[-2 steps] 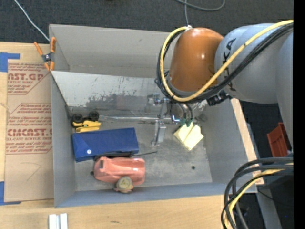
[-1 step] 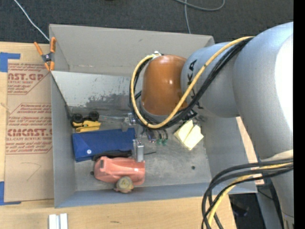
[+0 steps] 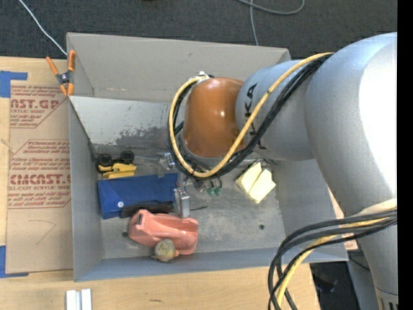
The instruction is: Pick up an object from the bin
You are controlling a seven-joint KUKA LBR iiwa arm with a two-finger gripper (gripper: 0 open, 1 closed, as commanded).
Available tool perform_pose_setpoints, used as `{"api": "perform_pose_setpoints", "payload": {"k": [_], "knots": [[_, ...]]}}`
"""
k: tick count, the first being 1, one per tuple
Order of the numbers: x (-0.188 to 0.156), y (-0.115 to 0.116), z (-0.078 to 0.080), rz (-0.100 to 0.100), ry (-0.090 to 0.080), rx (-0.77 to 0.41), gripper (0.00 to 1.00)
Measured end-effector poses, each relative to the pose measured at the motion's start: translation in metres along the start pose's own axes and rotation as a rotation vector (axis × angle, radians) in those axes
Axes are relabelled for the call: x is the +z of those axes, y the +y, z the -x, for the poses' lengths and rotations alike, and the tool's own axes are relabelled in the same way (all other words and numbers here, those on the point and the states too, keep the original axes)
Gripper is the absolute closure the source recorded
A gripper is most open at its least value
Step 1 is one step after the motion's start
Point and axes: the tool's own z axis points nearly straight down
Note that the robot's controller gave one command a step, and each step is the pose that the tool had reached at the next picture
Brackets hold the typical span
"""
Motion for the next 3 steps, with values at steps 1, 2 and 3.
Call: {"api": "perform_pose_setpoints", "payload": {"k": [1,2,3], "knots": [[0.024,0.001,-0.001,-0.004,0.027,0.513,1.00],[0.024,0.001,-0.001,-0.004,0.027,0.513,1.00],[0.023,0.054,0.006,0.002,0.016,0.108,1.00]]}}
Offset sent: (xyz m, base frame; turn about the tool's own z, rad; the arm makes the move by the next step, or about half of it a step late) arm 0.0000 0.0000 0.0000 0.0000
